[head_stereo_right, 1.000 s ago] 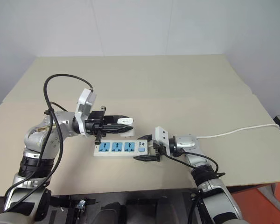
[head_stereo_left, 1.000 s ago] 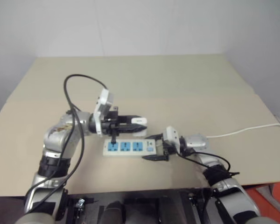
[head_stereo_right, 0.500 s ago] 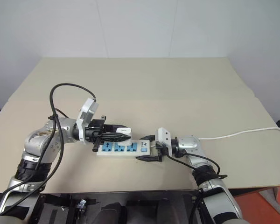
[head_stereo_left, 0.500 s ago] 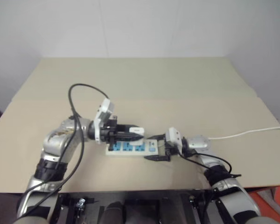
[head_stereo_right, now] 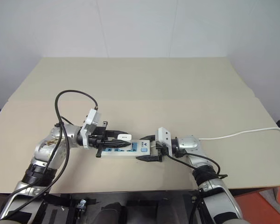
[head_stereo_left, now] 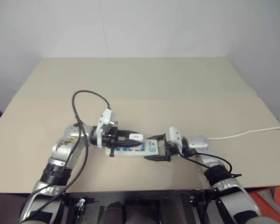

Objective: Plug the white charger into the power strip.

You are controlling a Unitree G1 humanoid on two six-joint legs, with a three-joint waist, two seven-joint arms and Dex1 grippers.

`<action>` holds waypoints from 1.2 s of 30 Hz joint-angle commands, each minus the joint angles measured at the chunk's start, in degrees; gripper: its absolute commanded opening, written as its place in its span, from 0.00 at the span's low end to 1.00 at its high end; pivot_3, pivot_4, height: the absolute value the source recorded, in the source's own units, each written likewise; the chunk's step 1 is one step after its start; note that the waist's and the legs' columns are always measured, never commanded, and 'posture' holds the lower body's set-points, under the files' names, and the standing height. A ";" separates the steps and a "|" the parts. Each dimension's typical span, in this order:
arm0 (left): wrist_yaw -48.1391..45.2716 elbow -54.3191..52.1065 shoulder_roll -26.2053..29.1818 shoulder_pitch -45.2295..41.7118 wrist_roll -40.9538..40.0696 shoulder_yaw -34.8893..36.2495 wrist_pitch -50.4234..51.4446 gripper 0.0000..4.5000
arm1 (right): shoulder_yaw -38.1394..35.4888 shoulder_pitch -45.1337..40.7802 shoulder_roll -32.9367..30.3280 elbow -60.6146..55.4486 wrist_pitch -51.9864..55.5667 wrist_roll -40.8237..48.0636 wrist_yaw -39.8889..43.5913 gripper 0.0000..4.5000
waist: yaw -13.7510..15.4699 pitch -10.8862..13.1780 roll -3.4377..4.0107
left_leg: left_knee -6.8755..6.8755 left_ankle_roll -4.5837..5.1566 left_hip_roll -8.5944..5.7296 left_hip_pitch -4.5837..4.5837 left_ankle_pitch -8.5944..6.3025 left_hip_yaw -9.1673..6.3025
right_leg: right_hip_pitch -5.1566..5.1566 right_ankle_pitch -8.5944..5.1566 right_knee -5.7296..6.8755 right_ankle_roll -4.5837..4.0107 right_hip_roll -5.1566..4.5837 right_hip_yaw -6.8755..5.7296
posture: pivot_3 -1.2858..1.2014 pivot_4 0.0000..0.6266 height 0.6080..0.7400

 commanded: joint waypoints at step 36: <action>-0.23 8.88 -5.44 -2.15 4.67 -2.06 -9.49 0.23 | 0.48 3.40 -1.65 -5.28 5.12 -1.37 -2.23 0.77 | 0.17 0.00 0.00 | -0.21 0.02 0.00 -0.02 -0.01 0.00 | -0.02 0.00 -0.22 0.00 0.00 -0.03 | 0.52 0.24 1.00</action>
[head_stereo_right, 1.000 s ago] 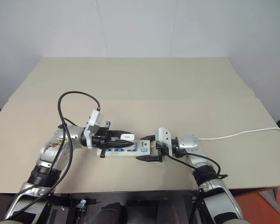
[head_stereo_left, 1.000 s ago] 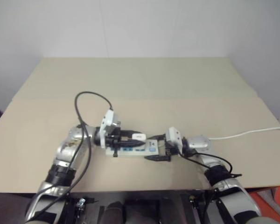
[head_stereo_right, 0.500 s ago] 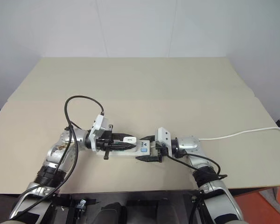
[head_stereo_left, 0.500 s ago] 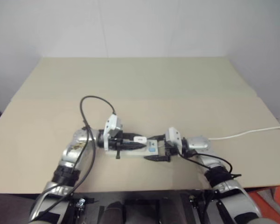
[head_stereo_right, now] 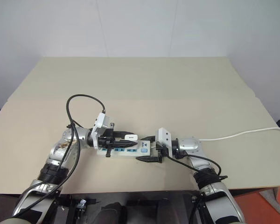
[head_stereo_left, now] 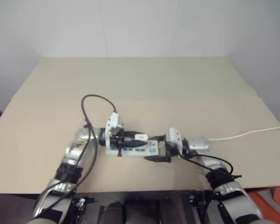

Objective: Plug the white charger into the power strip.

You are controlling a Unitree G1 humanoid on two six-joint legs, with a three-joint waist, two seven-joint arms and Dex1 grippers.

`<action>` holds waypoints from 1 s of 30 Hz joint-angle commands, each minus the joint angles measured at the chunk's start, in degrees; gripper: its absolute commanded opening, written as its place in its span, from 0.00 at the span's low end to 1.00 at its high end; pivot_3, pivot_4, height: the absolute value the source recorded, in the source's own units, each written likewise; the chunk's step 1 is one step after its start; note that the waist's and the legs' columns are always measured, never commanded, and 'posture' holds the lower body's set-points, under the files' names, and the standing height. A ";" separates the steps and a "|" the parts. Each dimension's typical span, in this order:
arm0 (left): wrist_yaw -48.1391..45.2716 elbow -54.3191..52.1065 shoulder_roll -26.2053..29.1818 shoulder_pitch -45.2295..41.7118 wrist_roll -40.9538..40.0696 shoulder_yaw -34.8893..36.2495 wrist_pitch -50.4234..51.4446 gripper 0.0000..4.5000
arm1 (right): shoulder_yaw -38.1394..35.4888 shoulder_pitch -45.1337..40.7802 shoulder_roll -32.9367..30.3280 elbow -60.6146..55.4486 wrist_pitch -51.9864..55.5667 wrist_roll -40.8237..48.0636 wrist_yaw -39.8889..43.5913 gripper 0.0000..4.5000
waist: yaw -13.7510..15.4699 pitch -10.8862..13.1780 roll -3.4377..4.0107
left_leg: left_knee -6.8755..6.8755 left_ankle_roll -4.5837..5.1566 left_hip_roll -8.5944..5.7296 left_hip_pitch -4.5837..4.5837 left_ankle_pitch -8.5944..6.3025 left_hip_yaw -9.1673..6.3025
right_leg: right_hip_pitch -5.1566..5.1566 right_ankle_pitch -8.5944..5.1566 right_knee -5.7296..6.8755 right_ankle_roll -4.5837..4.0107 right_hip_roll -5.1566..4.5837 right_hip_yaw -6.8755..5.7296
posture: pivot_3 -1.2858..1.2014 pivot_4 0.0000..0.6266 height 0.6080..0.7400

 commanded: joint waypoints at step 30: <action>-2.99 3.45 0.59 0.01 2.39 -0.50 -4.26 0.23 | 0.35 0.62 -1.71 0.03 1.47 -1.54 0.18 0.77 | -0.02 0.00 0.00 | -0.19 0.00 0.00 0.00 0.00 0.00 | -0.02 0.00 -0.14 0.00 0.00 -0.02 | 0.52 0.24 1.00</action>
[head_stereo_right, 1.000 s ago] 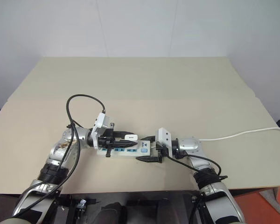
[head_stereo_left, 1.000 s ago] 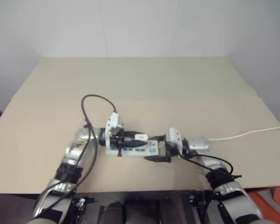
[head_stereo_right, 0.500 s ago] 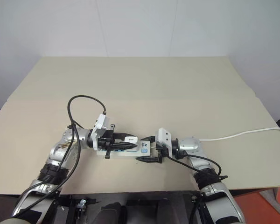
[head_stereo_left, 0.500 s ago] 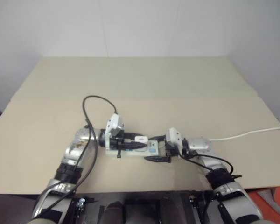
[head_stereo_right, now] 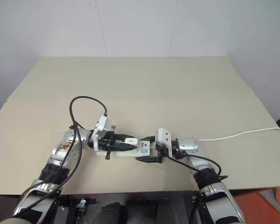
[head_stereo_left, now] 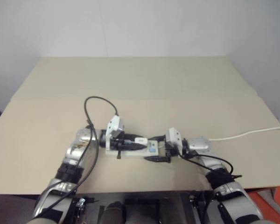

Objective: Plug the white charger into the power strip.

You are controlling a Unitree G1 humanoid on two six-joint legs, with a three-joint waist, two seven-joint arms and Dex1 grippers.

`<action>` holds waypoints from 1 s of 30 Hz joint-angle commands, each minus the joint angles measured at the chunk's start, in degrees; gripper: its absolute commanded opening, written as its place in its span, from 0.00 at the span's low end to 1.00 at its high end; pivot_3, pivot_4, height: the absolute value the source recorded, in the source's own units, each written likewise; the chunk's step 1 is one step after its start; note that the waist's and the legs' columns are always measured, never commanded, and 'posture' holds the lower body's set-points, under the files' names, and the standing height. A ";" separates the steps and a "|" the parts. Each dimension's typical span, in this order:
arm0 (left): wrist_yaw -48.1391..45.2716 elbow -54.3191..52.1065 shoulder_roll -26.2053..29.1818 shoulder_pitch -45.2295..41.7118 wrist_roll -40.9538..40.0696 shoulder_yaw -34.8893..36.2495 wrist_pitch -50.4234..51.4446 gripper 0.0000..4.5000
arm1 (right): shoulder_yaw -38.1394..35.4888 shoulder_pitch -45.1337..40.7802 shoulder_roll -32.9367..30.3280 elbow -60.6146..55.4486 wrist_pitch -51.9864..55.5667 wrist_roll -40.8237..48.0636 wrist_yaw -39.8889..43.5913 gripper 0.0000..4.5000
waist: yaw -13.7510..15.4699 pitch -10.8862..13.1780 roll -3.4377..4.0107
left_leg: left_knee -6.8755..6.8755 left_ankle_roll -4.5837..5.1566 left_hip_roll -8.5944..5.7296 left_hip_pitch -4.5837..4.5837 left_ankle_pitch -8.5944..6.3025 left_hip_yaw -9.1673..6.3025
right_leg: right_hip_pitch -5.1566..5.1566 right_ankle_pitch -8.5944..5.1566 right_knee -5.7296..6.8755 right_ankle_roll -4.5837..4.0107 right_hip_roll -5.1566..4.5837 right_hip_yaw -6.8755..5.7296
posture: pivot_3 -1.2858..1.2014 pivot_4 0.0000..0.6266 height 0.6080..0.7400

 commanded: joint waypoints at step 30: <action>-1.52 9.51 3.23 2.65 5.08 -3.24 -8.39 0.23 | 0.21 0.68 -3.63 -1.95 3.42 -0.87 1.27 0.77 | 0.10 -0.10 0.13 | -0.22 0.00 0.00 0.06 0.00 0.01 | 0.04 0.00 -0.14 0.00 0.00 0.00 | 0.52 0.24 1.00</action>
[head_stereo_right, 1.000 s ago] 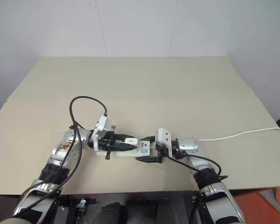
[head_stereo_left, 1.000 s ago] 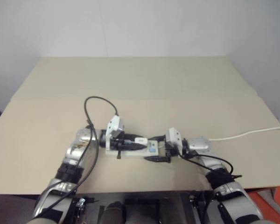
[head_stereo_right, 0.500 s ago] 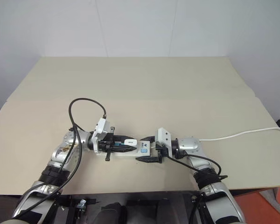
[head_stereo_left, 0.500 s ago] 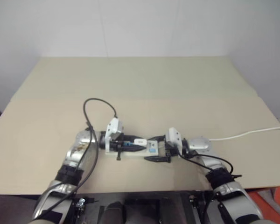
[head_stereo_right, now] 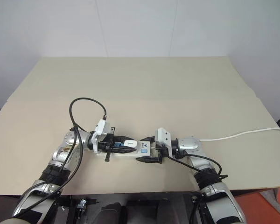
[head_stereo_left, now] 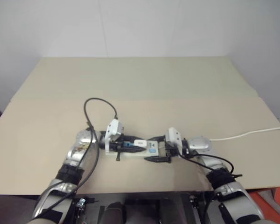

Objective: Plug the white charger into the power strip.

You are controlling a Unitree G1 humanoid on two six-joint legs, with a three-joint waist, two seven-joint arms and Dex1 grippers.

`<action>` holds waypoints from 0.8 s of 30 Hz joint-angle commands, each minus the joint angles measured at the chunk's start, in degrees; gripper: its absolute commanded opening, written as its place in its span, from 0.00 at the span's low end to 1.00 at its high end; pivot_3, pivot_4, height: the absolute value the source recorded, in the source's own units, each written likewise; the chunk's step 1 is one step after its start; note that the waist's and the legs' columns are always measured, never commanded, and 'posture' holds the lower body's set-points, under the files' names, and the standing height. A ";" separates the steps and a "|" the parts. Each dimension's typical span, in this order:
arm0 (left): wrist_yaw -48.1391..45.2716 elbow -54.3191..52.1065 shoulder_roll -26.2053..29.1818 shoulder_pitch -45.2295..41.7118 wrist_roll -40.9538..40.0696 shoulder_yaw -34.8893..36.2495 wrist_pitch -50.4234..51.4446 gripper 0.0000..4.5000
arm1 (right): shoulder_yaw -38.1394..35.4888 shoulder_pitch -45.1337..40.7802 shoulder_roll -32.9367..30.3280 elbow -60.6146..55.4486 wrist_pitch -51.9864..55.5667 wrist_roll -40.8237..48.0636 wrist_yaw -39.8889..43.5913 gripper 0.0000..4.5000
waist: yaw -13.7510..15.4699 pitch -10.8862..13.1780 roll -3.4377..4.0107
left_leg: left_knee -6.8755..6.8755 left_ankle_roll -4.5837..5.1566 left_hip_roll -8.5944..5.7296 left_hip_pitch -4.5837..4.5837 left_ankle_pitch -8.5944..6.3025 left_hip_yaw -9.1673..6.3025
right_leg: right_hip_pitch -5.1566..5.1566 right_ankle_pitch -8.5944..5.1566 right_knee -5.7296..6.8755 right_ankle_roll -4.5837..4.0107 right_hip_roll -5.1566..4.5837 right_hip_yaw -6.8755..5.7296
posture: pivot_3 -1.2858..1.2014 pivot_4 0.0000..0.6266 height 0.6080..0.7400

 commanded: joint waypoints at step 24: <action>0.02 7.61 3.81 1.00 5.69 -3.89 -2.11 0.23 | -0.26 0.52 -3.00 -1.08 1.73 -0.89 0.80 0.77 | 0.38 -0.12 0.17 | -0.01 0.00 -0.01 0.03 0.00 0.00 | 0.04 0.00 0.00 0.00 0.00 -0.01 | 0.52 0.24 1.00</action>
